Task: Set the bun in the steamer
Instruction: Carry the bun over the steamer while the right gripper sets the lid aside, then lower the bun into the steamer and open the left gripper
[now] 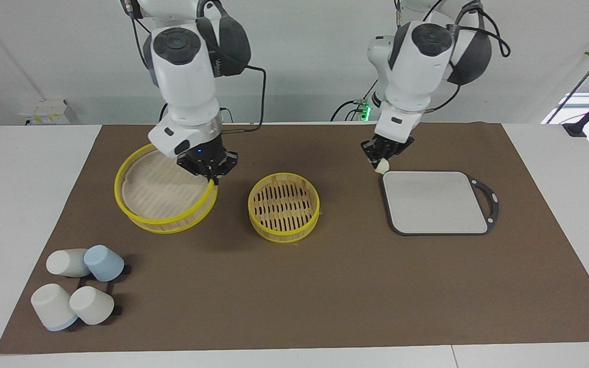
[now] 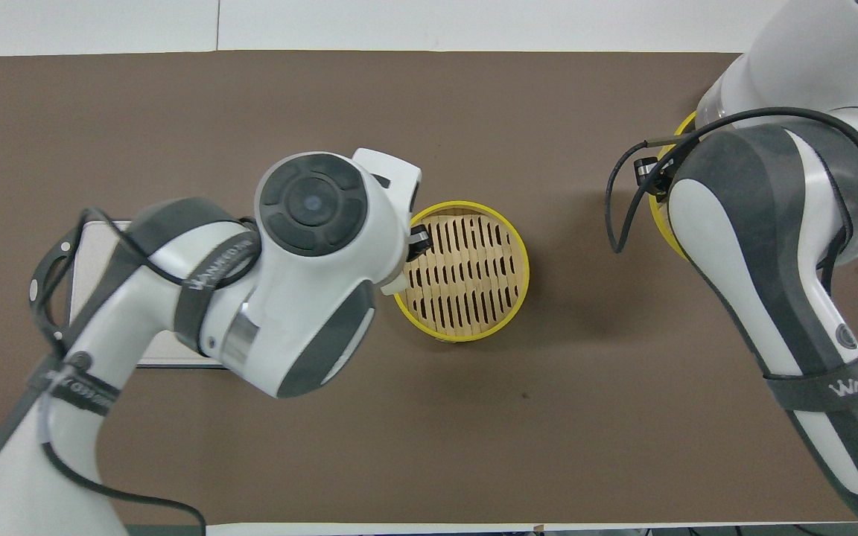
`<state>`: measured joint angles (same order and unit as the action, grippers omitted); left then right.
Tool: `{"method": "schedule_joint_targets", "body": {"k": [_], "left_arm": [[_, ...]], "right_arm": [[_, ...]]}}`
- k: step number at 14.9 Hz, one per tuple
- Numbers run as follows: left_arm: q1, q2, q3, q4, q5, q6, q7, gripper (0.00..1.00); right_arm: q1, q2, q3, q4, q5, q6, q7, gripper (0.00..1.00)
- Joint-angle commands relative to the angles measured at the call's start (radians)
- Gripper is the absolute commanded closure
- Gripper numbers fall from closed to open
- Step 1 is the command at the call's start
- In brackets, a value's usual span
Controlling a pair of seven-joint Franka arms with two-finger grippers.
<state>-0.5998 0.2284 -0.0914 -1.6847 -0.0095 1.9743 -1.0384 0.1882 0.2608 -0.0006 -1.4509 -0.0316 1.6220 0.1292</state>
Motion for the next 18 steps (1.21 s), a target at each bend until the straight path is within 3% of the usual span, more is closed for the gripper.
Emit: {"method": "schedule_joint_targets", "body": {"k": [1,3,6,9,10,12,14,15,18], "left_arm": [[-0.050,0.083,0.021,-0.004,0.020,0.099,-0.093,0.81],[-0.086,0.147,0.021,-0.021,0.066,0.185,-0.143,0.81],[-0.098,0.166,0.022,-0.088,0.074,0.299,-0.143,0.81],[-0.100,0.190,0.021,-0.092,0.118,0.342,-0.137,0.78],[-0.098,0.190,0.021,-0.093,0.123,0.342,-0.134,0.64],[-0.101,0.190,0.022,-0.095,0.123,0.337,-0.134,0.26],[-0.101,0.189,0.024,-0.090,0.123,0.324,-0.134,0.04],[-0.100,0.184,0.024,-0.087,0.125,0.311,-0.134,0.00],[-0.072,0.108,0.027,-0.085,0.123,0.212,-0.108,0.00]], "right_arm": [[-0.013,-0.069,0.013,-0.110,0.010,0.068,-0.023,0.95],[-0.027,-0.095,0.013,-0.178,0.010,0.126,-0.034,0.95],[-0.029,-0.107,0.013,-0.209,0.010,0.150,-0.040,0.95],[-0.029,-0.107,0.013,-0.209,0.010,0.150,-0.042,0.94],[-0.029,-0.107,0.013,-0.209,0.010,0.150,-0.042,0.94],[-0.027,-0.107,0.013,-0.209,0.010,0.150,-0.042,0.93],[-0.024,-0.107,0.013,-0.207,0.010,0.150,-0.037,0.93],[-0.021,-0.106,0.013,-0.204,0.010,0.150,-0.036,0.92],[-0.015,-0.100,0.017,-0.186,0.013,0.151,-0.025,0.91]]}}
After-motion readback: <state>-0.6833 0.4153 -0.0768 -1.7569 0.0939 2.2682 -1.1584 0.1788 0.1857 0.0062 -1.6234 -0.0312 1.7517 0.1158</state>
